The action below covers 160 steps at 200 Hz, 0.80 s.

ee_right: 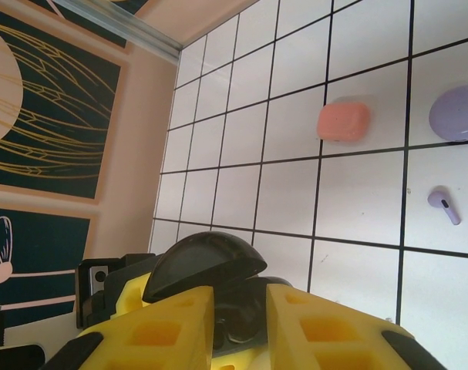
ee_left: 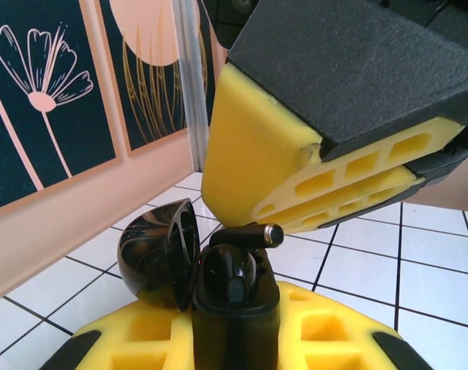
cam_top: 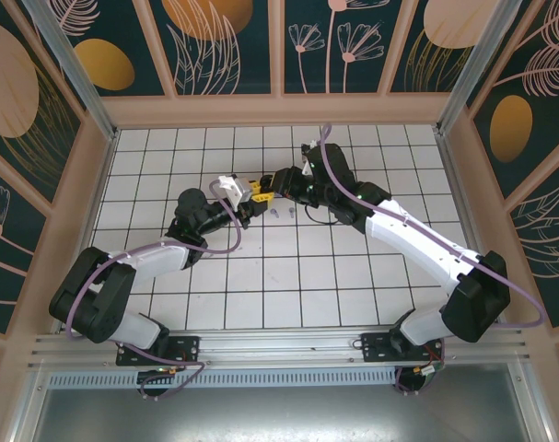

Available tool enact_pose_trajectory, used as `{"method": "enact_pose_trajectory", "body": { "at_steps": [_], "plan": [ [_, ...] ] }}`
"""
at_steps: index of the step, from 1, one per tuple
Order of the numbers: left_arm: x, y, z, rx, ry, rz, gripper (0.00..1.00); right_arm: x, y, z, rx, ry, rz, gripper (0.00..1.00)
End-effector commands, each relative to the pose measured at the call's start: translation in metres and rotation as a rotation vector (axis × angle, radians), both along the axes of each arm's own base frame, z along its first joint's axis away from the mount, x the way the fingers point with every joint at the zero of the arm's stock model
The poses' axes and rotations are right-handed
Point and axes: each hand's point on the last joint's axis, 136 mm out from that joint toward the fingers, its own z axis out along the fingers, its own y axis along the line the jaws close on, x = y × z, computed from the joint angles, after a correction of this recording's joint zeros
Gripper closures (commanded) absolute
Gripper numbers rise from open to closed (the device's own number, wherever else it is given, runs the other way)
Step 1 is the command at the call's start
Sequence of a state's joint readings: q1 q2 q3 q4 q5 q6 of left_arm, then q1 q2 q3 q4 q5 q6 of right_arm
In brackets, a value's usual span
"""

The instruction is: Insert wireless bluetooth earbuds into charging case

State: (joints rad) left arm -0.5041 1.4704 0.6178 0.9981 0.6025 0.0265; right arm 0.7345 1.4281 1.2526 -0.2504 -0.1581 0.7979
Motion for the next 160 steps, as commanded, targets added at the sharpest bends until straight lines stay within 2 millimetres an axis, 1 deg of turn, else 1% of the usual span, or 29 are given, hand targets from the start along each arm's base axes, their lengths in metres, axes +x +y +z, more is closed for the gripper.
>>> {"method": "enact_pose_trajectory", "body": {
  "at_steps": [1, 28, 62, 115, 151, 160],
  "plan": [
    [-0.0062, -0.0038, 0.0289, -0.031, -0.091, -0.028, 1.0, 0.005, 0.0028, 0.0041, 0.006, -0.008, -0.005, 0.74],
    [-0.006, -0.0039, 0.0278, -0.029, -0.089, -0.027, 1.0, 0.0048, 0.0028, 0.0013, 0.0, -0.003, -0.004, 0.74],
    [-0.0058, -0.0044, 0.0266, -0.027, -0.087, -0.027, 1.0, 0.0043, 0.0045, 0.0017, 0.008, -0.005, 0.004, 0.79],
    [-0.0058, -0.005, 0.0281, -0.028, -0.087, -0.029, 1.0, 0.0059, 0.0053, 0.0028, 0.008, -0.01, 0.006, 0.84],
    [-0.0064, -0.0048, 0.0311, -0.031, -0.089, -0.029, 1.0, 0.0066, 0.004, 0.0011, 0.004, -0.014, 0.004, 0.91],
    [-0.0064, -0.0048, 0.032, -0.033, -0.088, -0.029, 1.0, 0.0064, 0.0036, 0.0026, 0.004, -0.024, 0.005, 0.94]
  ]
}}
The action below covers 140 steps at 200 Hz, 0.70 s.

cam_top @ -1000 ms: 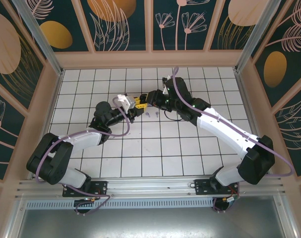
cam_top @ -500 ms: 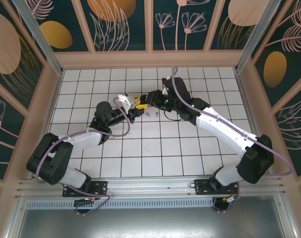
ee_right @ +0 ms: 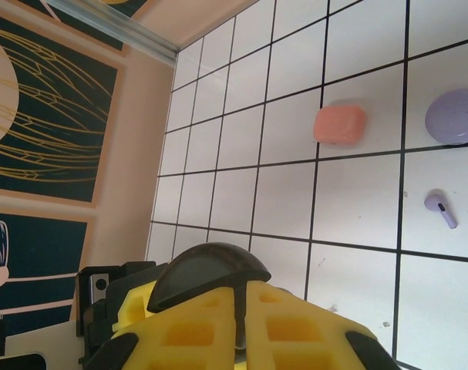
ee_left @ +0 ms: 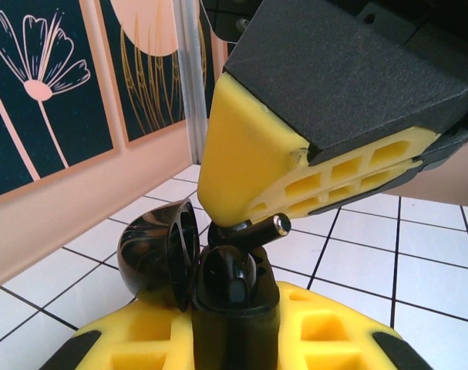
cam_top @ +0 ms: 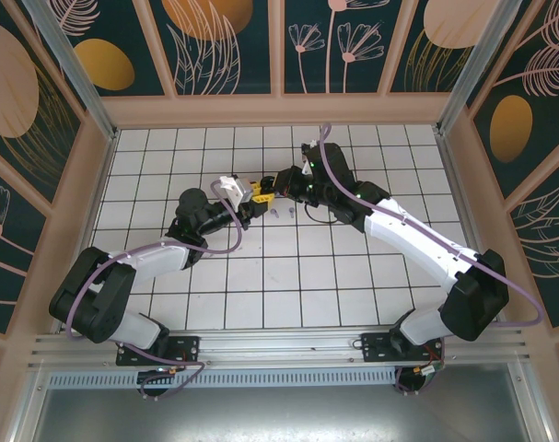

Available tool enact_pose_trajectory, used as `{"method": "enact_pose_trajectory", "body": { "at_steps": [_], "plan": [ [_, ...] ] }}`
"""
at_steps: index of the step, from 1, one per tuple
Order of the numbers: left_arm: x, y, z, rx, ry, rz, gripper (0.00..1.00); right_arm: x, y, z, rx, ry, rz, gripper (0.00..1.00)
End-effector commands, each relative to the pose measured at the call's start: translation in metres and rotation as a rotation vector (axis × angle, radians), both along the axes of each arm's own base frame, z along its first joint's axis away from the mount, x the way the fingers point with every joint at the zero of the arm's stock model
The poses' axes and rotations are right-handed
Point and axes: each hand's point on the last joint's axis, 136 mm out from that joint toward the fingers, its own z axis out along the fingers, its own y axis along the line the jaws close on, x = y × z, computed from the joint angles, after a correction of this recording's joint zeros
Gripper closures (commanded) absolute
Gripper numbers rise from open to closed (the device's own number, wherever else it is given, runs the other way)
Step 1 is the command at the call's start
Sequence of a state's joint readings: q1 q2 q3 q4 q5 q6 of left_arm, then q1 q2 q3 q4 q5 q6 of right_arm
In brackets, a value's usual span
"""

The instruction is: Insert wireless bluetooth earbuds into charging case

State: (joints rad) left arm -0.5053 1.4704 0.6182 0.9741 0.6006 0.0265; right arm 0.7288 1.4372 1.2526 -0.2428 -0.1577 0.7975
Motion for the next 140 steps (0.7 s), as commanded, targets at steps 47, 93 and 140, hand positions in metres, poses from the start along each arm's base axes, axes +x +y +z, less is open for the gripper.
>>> {"method": "enact_pose_trajectory", "body": {
  "at_steps": [47, 93, 140],
  "plan": [
    [-0.008, -0.004, 0.04, -0.053, -0.106, -0.032, 1.0, 0.002, -0.004, 0.02, 0.0, -0.117, 0.013, 0.97],
    [-0.007, -0.004, 0.043, -0.059, -0.095, -0.035, 1.0, 0.0, -0.018, 0.039, -0.022, -0.25, 0.002, 0.97],
    [-0.01, -0.008, 0.05, -0.065, -0.083, -0.069, 1.0, -0.003, -0.03, 0.061, -0.025, -0.414, -0.007, 0.97]
  ]
}}
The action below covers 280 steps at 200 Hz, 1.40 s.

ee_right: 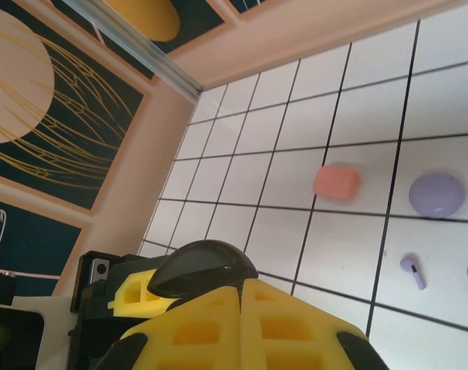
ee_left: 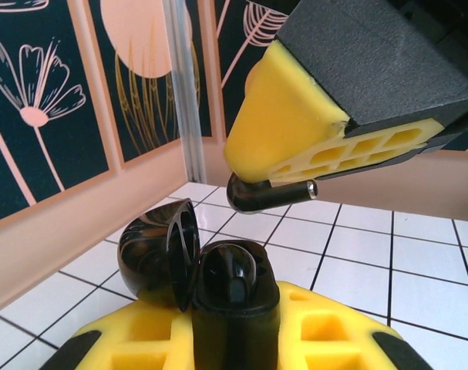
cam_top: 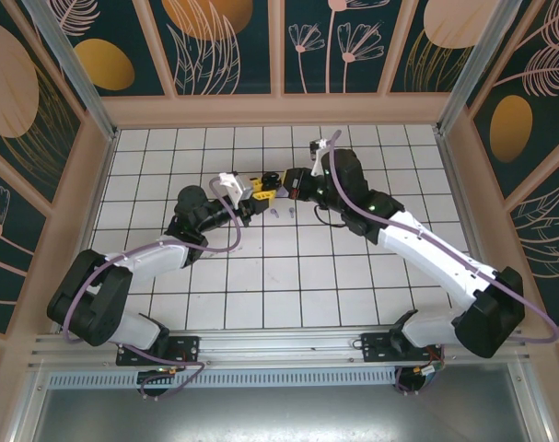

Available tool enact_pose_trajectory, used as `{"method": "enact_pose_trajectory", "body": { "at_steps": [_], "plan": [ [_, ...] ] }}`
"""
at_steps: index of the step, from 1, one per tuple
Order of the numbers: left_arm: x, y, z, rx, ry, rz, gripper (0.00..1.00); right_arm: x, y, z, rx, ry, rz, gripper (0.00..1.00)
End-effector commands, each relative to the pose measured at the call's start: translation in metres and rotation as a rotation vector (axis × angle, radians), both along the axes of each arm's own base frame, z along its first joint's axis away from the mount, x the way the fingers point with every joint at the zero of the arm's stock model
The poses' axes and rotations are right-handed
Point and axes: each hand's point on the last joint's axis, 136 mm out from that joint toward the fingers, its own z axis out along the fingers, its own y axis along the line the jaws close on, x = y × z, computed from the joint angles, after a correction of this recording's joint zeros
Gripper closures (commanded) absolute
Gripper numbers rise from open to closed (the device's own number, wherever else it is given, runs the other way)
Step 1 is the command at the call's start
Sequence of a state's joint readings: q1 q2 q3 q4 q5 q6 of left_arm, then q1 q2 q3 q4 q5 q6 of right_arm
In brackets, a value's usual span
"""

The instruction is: Insert wireless bluetooth earbuds into charging case

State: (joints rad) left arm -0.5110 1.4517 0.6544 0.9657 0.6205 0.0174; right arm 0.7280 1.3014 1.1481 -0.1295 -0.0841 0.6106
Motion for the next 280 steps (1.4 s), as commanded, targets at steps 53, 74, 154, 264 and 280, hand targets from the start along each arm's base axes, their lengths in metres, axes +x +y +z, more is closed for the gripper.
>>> {"method": "enact_pose_trajectory", "body": {
  "at_steps": [53, 74, 154, 264, 280],
  "plan": [
    [0.0, 0.002, 0.03, -0.025, -0.035, 0.018, 1.0, 0.012, -0.013, 0.02, -0.043, -0.151, -0.044, 0.96],
    [0.01, 0.012, 0.025, -0.016, -0.02, 0.112, 1.0, 0.01, -0.022, -0.002, -0.089, -0.108, -0.065, 0.96],
    [0.013, 0.034, 0.026, -0.024, -0.006, 0.247, 1.0, -0.026, -0.055, -0.153, -0.336, 0.18, -0.055, 0.97],
    [0.009, 0.038, 0.04, -0.049, -0.034, 0.254, 1.0, -0.059, -0.058, -0.275, -0.7, 0.373, 0.05, 0.96],
    [0.009, 0.038, 0.039, -0.047, -0.035, 0.255, 1.0, -0.06, -0.054, -0.281, -0.755, 0.372, 0.061, 0.95]
  ]
}}
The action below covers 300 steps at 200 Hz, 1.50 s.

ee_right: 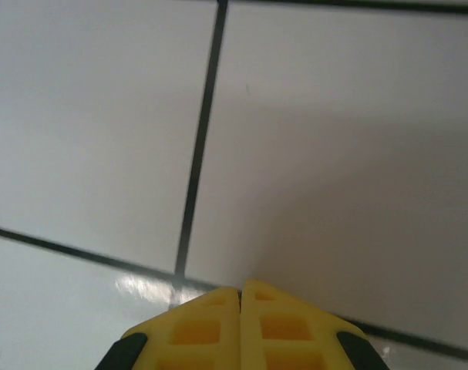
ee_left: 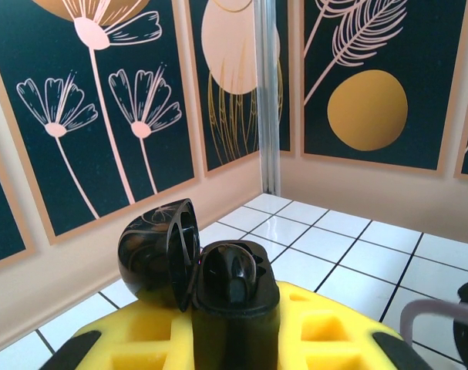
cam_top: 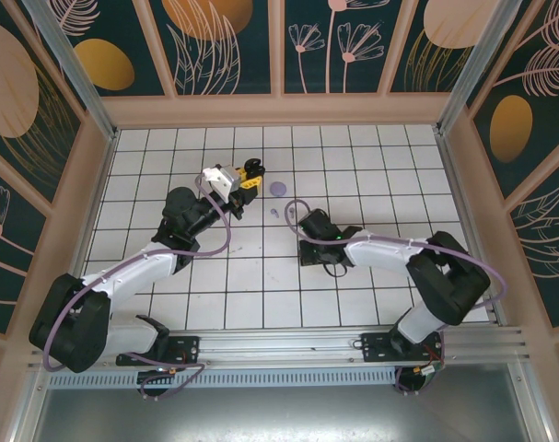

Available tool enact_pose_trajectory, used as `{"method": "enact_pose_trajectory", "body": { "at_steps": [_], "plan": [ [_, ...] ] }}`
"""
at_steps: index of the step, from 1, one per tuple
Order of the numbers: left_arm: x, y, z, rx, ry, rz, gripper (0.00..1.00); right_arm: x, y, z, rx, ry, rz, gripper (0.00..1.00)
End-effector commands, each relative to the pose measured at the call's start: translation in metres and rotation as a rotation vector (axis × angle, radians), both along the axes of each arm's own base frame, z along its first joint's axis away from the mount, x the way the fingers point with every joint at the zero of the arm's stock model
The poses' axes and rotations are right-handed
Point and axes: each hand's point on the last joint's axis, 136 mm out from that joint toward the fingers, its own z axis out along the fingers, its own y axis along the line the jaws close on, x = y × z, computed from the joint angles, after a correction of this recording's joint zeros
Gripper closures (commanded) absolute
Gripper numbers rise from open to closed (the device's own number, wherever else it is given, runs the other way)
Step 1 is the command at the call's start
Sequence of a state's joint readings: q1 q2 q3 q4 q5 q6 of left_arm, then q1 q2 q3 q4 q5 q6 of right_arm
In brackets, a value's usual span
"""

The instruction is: Insert wireless bluetooth earbuds into charging case

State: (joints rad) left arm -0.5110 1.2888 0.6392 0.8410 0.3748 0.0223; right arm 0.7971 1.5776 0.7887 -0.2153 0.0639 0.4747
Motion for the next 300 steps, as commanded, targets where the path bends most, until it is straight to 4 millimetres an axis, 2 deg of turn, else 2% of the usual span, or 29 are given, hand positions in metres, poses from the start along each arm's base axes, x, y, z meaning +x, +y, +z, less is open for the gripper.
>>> {"method": "enact_pose_trajectory", "body": {
  "at_steps": [1, 11, 25, 49, 71, 87, 99, 107, 123, 145, 207, 229, 300],
  "plan": [
    [-0.004, 0.003, 0.008, -0.015, -0.025, 0.01, 1.0, -0.002, 0.0, -0.008, -0.109, 0.001, 0.038, 0.95],
    [-0.004, 0.003, 0.007, -0.013, -0.024, 0.01, 1.0, -0.002, 0.001, -0.011, -0.139, 0.001, 0.045, 0.93],
    [-0.005, 0.003, 0.008, -0.012, -0.029, 0.011, 1.0, -0.003, 0.004, -0.011, -0.165, -0.004, 0.057, 0.84],
    [-0.006, 0.004, 0.008, -0.009, -0.033, 0.011, 1.0, 0.001, 0.013, -0.001, -0.173, -0.02, 0.062, 0.72],
    [-0.007, 0.004, 0.009, -0.012, -0.037, 0.012, 1.0, 0.007, 0.02, 0.018, -0.15, -0.037, 0.042, 0.68],
    [-0.007, 0.006, 0.012, -0.017, -0.042, 0.022, 1.0, 0.011, 0.026, 0.039, -0.11, -0.052, 0.011, 0.55],
    [-0.007, 0.008, 0.014, -0.022, -0.045, 0.033, 1.0, 0.015, 0.03, 0.055, -0.074, -0.062, -0.024, 0.51],
    [-0.006, 0.01, 0.017, -0.028, -0.048, 0.043, 1.0, 0.016, 0.028, 0.062, -0.056, -0.055, -0.065, 0.47],
    [-0.004, 0.013, 0.018, -0.034, -0.041, 0.063, 1.0, 0.015, 0.021, 0.069, -0.013, -0.003, -0.164, 0.47],
    [-0.003, 0.013, 0.018, -0.031, -0.032, 0.067, 1.0, 0.007, 0.014, 0.063, 0.039, 0.087, -0.269, 0.46],
    [-0.005, 0.011, 0.02, -0.044, -0.031, 0.049, 1.0, -0.018, 0.008, 0.025, 0.096, 0.249, -0.417, 0.5],
    [-0.007, 0.01, 0.022, -0.053, -0.034, 0.039, 1.0, -0.02, 0.007, 0.016, 0.099, 0.264, -0.471, 0.53],
    [-0.009, 0.008, 0.022, -0.082, -0.037, 0.017, 1.0, -0.01, 0.014, 0.004, 0.075, 0.259, -0.532, 0.59]
  ]
}}
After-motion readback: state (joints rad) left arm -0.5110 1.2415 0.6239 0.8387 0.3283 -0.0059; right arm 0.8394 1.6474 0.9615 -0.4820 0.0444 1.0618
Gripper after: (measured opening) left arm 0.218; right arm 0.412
